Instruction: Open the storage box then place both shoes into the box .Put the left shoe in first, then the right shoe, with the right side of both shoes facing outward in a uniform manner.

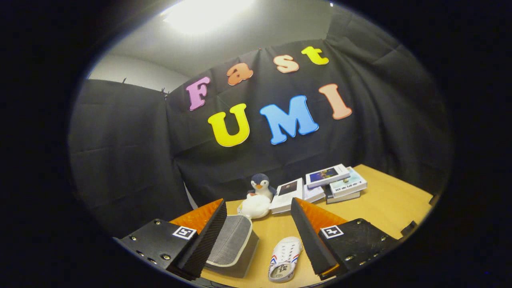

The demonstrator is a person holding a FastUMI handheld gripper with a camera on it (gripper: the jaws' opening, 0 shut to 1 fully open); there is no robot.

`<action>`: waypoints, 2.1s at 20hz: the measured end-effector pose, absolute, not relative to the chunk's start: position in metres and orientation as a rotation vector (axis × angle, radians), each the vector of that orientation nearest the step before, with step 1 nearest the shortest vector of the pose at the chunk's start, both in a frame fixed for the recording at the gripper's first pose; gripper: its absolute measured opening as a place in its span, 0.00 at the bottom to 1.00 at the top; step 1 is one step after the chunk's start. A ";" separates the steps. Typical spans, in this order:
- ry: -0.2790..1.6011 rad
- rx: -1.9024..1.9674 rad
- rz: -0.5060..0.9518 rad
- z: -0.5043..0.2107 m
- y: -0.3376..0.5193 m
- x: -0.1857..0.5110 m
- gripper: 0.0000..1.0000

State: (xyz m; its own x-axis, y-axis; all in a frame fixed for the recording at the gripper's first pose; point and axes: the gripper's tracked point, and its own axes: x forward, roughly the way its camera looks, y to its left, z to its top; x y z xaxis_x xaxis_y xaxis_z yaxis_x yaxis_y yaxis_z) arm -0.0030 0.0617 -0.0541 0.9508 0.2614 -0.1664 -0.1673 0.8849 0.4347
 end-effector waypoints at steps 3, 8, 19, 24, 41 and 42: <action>0.301 0.526 0.266 -0.073 0.077 -0.005 0.99; 0.424 0.711 0.334 -0.104 0.104 -0.009 0.99; 0.698 1.162 0.408 -0.160 0.152 -0.018 0.97; 0.802 1.296 0.444 -0.181 0.179 -0.028 0.97; 0.856 1.474 0.483 -0.186 0.189 -0.024 0.05; 0.846 1.445 0.504 -0.180 0.189 -0.024 0.04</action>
State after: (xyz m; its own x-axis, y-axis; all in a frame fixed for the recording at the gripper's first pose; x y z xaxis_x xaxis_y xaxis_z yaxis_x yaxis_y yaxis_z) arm -0.0244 0.1894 -0.1798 0.6266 0.7543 -0.1957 0.1865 0.0987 0.9775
